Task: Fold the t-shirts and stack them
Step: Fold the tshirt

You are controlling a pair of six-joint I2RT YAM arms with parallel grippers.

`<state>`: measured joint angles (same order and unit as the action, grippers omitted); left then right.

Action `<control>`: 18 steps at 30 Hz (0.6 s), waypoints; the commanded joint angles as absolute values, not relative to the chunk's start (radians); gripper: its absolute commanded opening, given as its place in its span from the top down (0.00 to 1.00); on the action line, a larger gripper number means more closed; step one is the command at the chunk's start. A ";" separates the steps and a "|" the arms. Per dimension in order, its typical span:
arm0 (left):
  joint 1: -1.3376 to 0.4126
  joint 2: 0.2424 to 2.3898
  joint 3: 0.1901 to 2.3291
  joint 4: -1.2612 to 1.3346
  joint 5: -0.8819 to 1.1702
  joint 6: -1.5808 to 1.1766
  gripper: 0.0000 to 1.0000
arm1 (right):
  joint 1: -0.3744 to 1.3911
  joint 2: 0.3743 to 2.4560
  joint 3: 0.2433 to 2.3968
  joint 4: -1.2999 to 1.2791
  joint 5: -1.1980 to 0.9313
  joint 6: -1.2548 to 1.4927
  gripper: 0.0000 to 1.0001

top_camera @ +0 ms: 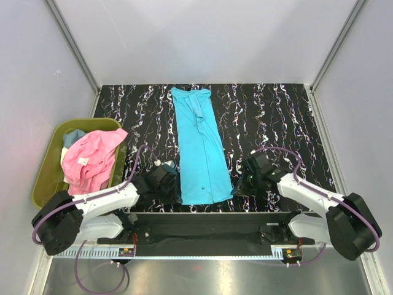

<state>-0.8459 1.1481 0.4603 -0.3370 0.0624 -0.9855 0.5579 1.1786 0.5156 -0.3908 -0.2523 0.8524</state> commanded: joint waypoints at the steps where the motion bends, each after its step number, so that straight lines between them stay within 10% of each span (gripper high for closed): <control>1: -0.848 1.121 0.474 -0.396 0.041 -0.966 1.00 | 0.603 1.138 0.505 -0.400 -0.224 0.948 1.00; 18: -0.851 1.052 0.432 -0.315 0.124 -0.980 1.00 | 0.710 1.204 0.566 -0.414 -0.130 0.997 1.00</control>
<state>-0.8471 1.0016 0.3870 -0.3786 0.0795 -1.0084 0.6998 1.1812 0.5095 -0.3973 -0.1730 0.9958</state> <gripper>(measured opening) 0.009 0.012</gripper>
